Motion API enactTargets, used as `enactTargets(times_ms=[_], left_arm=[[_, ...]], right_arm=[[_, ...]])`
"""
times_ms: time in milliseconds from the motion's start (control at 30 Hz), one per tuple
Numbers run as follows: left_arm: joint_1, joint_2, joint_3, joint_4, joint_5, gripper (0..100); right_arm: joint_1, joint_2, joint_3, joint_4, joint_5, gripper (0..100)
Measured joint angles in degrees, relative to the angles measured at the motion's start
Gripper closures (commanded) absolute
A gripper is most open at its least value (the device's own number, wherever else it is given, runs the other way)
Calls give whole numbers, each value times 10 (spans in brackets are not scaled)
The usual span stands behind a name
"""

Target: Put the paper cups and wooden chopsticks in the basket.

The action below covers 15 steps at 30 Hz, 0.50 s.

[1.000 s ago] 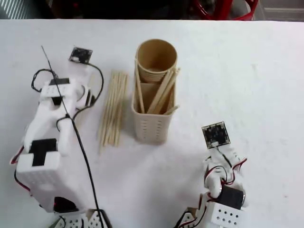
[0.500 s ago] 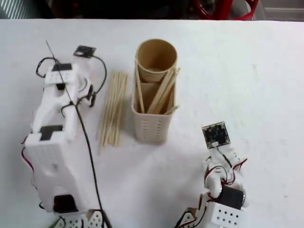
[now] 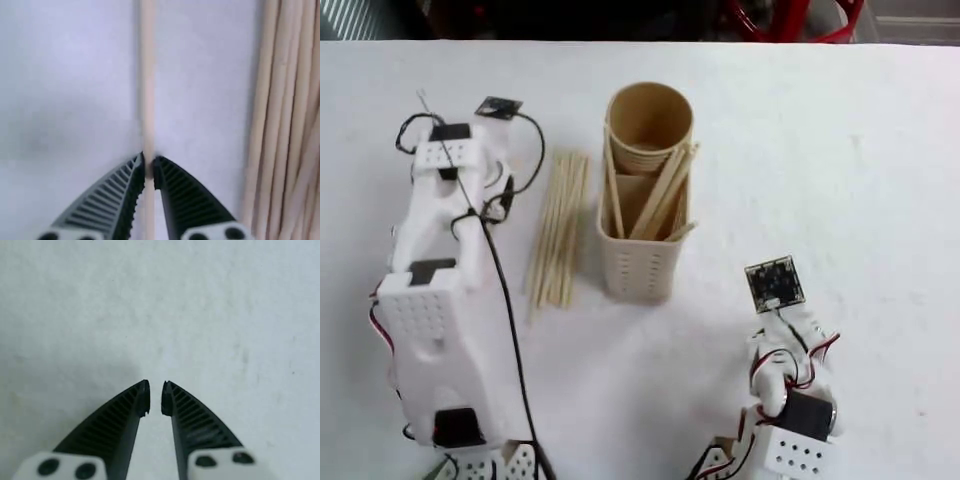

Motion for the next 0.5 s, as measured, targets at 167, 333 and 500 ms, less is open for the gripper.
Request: enactTargets(times_ms=[167,333,500], left_arm=[[26,-124,0,42,7,977],[91,-271,0,93,22,977],[173,-433,0,117,40,977]], right_arm=[[0,0,0,0,0,942],[0,0,0,0,0,942],[0,0,0,0,0,942]])
